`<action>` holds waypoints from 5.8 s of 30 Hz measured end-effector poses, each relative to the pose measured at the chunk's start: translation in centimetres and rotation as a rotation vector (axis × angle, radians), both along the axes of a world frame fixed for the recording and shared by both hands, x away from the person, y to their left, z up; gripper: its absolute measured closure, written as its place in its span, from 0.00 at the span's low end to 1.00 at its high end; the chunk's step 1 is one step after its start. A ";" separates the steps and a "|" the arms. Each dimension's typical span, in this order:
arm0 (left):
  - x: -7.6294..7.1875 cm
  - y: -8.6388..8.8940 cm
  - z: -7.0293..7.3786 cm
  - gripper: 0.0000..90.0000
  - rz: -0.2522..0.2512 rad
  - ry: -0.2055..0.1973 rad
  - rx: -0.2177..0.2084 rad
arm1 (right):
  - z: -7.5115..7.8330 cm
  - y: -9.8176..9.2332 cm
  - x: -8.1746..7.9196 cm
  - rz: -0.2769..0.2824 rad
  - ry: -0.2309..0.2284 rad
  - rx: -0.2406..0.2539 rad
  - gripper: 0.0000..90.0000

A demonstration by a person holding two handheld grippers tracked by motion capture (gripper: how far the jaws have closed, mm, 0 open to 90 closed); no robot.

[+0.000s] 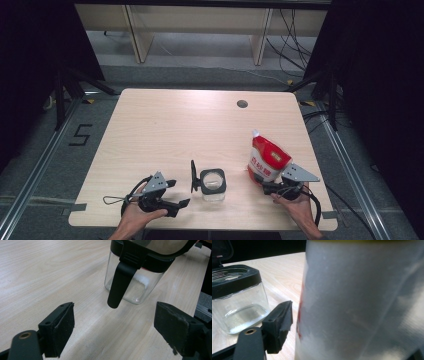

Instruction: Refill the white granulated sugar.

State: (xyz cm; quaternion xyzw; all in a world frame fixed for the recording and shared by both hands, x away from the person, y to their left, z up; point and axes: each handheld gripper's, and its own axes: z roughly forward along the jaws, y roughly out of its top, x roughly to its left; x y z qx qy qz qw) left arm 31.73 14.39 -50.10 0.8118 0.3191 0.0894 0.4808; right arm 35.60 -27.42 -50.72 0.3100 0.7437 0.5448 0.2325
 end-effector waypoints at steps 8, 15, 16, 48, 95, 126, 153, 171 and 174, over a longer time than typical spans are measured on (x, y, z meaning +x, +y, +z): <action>0.0 -0.1 0.0 0.18 -0.007 -0.005 -0.002 | -0.2 0.3 0.2 -0.025 -0.002 -0.002 0.33; 0.0 -0.1 0.0 0.18 -0.004 -0.006 -0.007 | -0.4 0.5 0.5 -0.030 -0.043 -0.026 0.34; 0.0 -0.1 0.0 0.18 -0.004 -0.006 -0.007 | -0.4 0.5 0.6 -0.029 -0.048 -0.027 0.34; 0.0 0.1 0.1 0.18 -0.013 -0.017 -0.025 | 0.8 1.6 -0.5 -0.071 -0.040 -0.171 0.40; 0.1 0.4 0.1 0.18 0.019 -0.010 -0.031 | 5.9 2.6 -6.8 0.185 -0.275 -0.770 0.41; 0.1 0.3 0.0 0.18 0.028 -0.003 -0.038 | 6.4 4.2 -6.5 0.240 -0.600 -1.288 0.42; 0.0 0.4 0.0 0.18 0.028 -0.005 -0.019 | 6.8 5.6 -6.6 0.265 -0.627 -1.449 0.43; 0.0 0.4 0.1 0.18 0.027 0.001 -0.026 | 7.5 6.1 -6.7 0.242 -0.637 -1.471 0.43; 0.0 0.3 0.1 0.18 0.029 -0.001 -0.026 | 7.9 6.2 -6.4 0.272 -0.686 -1.496 0.43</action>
